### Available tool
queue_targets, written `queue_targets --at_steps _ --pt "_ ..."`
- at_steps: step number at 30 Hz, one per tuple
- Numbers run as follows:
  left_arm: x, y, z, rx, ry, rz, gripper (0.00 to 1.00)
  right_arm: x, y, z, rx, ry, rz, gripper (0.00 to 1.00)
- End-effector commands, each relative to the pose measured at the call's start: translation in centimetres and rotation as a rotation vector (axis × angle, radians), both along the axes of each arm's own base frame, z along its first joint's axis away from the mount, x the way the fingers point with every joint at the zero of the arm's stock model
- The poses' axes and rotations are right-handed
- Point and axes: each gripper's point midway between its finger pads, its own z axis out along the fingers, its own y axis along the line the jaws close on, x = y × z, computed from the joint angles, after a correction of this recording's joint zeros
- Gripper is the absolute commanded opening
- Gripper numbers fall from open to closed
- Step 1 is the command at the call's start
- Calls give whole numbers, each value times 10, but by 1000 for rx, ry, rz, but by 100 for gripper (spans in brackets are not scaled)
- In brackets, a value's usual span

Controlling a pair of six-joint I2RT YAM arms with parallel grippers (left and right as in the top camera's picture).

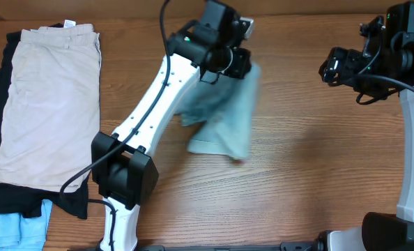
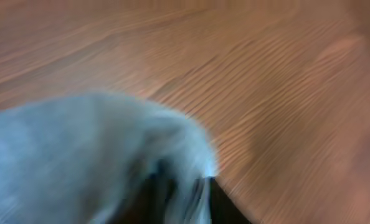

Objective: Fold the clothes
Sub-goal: 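Drag the denim shorts right onto the open table with left gripper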

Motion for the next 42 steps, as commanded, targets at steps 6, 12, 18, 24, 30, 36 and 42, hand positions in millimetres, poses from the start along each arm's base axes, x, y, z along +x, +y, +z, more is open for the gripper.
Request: queue_targets --at_steps 6,12,18,24,30,36,42 --pt "3 32 21 -37 46 65 100 -3 -4 9 -26 -27 30 96" --pt "-11 121 -29 322 205 326 100 -5 5 3 17 -6 50 96" --pt "-43 171 -59 503 398 672 100 -9 9 -25 46 62 58 96" --pt "-53 171 -96 446 528 799 83 -10 12 -49 68 101 64 95" --pt "-63 175 -136 431 599 933 75 -8 13 -51 74 97 67 95" --pt "-46 166 -161 346 547 936 67 -6 13 -50 73 87 68 95" --pt "-49 158 -188 317 527 917 58 -5 13 -50 72 85 68 95"
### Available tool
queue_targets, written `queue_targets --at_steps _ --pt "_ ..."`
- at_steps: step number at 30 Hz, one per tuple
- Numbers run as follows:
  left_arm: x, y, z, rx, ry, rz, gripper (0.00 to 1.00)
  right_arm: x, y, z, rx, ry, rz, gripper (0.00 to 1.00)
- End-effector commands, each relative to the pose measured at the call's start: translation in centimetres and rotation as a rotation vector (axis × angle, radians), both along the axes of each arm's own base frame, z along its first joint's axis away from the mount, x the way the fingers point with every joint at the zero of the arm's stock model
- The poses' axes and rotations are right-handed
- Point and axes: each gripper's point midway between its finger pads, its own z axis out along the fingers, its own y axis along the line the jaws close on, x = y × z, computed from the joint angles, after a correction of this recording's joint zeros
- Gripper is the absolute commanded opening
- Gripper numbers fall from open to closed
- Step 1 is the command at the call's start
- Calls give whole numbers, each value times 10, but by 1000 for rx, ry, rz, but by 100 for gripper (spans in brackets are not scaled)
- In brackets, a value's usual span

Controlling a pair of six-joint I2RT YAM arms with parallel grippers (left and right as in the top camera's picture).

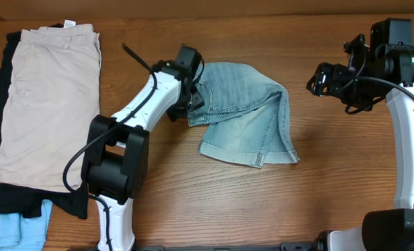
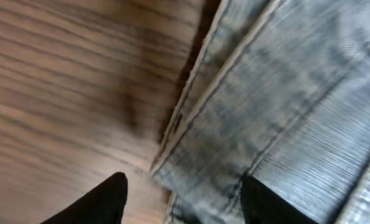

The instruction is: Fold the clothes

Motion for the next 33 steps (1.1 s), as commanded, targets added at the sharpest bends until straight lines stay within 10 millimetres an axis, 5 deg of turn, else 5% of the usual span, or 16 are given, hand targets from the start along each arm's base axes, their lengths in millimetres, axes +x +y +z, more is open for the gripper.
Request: queue_targets --at_steps 1,8,14,19,22,28,30,33 --pt "-10 -2 -8 -11 0 6 58 1 0 4 1 -19 6 95" --pt "2 -3 -9 -19 -54 10 47 3 0 5 0 -31 6 95" --pt "9 2 -7 20 -88 4 4 3 0 5 -1 -30 6 95" --pt "25 5 9 42 -136 -176 4 3 0 4 1 -28 6 95" --pt "43 10 47 55 -179 -230 4 1 4 5 23 -24 14 95" --pt "83 15 169 70 -376 -327 4 5 19 8 32 -48 63 94" --pt "89 13 225 70 -478 -348 4 10 35 10 28 -82 121 94" --pt "87 11 276 59 -577 -348 4 16 63 15 22 -136 215 94"
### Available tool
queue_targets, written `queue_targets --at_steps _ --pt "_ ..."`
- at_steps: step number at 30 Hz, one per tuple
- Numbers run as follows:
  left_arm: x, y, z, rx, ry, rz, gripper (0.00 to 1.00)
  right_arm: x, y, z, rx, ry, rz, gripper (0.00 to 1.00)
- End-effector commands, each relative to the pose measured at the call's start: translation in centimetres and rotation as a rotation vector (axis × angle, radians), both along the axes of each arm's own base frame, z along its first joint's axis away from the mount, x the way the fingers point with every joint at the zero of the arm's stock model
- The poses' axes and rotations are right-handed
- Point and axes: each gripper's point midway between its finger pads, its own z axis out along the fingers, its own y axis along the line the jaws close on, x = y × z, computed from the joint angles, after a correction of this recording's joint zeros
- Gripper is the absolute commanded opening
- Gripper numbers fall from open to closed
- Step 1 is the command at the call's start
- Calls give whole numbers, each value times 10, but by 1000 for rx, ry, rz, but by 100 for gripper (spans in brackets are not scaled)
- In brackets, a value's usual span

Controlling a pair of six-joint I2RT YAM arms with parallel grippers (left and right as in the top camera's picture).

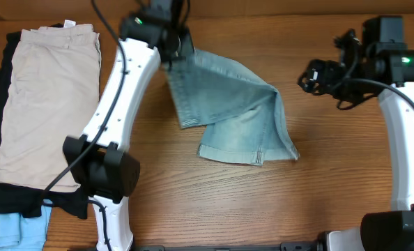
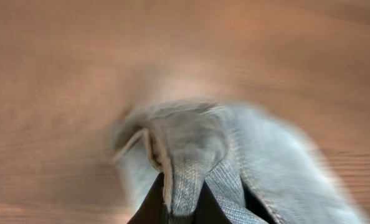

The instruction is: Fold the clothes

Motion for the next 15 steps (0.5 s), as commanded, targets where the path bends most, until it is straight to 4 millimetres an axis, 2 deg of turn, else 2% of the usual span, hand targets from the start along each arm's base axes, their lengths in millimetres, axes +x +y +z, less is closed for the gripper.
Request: queue_targets --at_steps 1,3,6,10,15 --pt "0 2 86 8 -195 -50 4 2 41 9 1 -72 151 94" --pt "-4 2 104 0 -226 -53 4 5 61 11 -23 -108 202 95" --pt "-10 3 117 -10 -243 -55 4 8 88 15 -73 -167 271 95" --pt "-15 -2 117 -38 -226 -80 4 11 127 13 -162 -242 375 97" --pt "-22 -1 117 -36 -208 -88 4 27 156 -2 -243 -290 407 97"
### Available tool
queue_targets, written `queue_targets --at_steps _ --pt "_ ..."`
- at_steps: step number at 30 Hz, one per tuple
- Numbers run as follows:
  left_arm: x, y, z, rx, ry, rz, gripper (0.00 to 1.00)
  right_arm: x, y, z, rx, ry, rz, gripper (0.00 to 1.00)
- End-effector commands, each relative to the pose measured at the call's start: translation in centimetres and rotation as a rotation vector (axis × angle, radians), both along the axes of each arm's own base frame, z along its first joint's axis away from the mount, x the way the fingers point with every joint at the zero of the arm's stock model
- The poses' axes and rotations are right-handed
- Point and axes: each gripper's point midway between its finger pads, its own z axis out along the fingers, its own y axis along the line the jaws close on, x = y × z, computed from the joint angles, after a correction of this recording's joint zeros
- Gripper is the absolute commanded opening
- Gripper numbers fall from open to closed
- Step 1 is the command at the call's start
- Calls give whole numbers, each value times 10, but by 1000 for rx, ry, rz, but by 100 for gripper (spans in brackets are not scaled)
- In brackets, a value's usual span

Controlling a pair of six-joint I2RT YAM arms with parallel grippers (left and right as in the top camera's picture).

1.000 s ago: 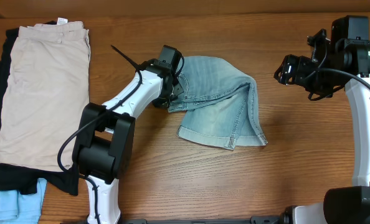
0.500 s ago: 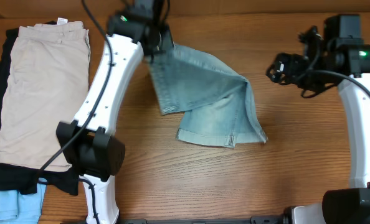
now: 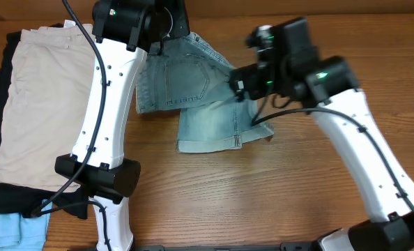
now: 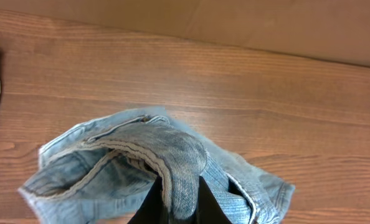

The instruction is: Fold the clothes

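A pair of light-blue denim shorts point(image 3: 193, 94) lies partly spread on the wooden table, back pocket up, with one leg hem toward the front. My left gripper point(image 3: 164, 24) is at the far edge of the shorts, shut on a bunched fold of the waistband. In the left wrist view that denim fold point(image 4: 184, 174) is pinched between the two black fingers point(image 4: 146, 204). My right gripper point(image 3: 239, 89) hovers at the right side of the shorts. Whether it is holding the cloth cannot be made out.
Beige shorts point(image 3: 50, 104) lie flat on a black garment at the left. A light-blue cloth point(image 3: 15, 230) sits at the front left corner. The left arm's base point(image 3: 99, 178) stands near the front left.
My right arm was out at the far right; its gripper is now at the right side of the shorts. The shorts have shifted left and lie more spread, with the left gripper still shut on the waistband.
First my left gripper held the shorts hanging over the middle of the table. Then they lay crumpled on the wood, with the left gripper open at their left edge. Later it was shut on the waistband at the far side, and now the right gripper has joined.
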Motion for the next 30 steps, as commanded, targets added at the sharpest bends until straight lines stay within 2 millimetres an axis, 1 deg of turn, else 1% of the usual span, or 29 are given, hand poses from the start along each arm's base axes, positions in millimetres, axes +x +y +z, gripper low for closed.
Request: queue_targets --at_steps 1,4,6,7,10,14,19,23,26,30 --pt "-9 -2 30 -15 -70 -38 4 17 1 -24 -106 -21 -17 98" --pt "-14 4 43 -8 -100 -40 4 27 5 -46 -125 10 -12 97" --pt "-17 8 53 -10 -123 -31 4 32 3 -63 -143 44 -19 96" --pt "-18 10 57 -11 -134 -30 4 34 0 -73 -154 68 -25 93" --pt "-22 19 68 -8 -160 -14 4 38 -10 -97 -177 127 -57 93" --pt "-21 26 70 -2 -166 4 4 39 -31 -130 -207 212 -142 94" --pt "-20 27 71 -6 -170 6 4 26 -55 -172 -220 317 -225 93" --pt "-19 27 73 -9 -180 7 4 6 -70 -205 -230 396 -278 93" --pt "-17 27 74 -11 -187 7 4 -10 -74 -225 -241 436 -279 91" --pt "-17 27 75 -11 -191 7 4 -27 -77 -244 -255 477 -270 87"
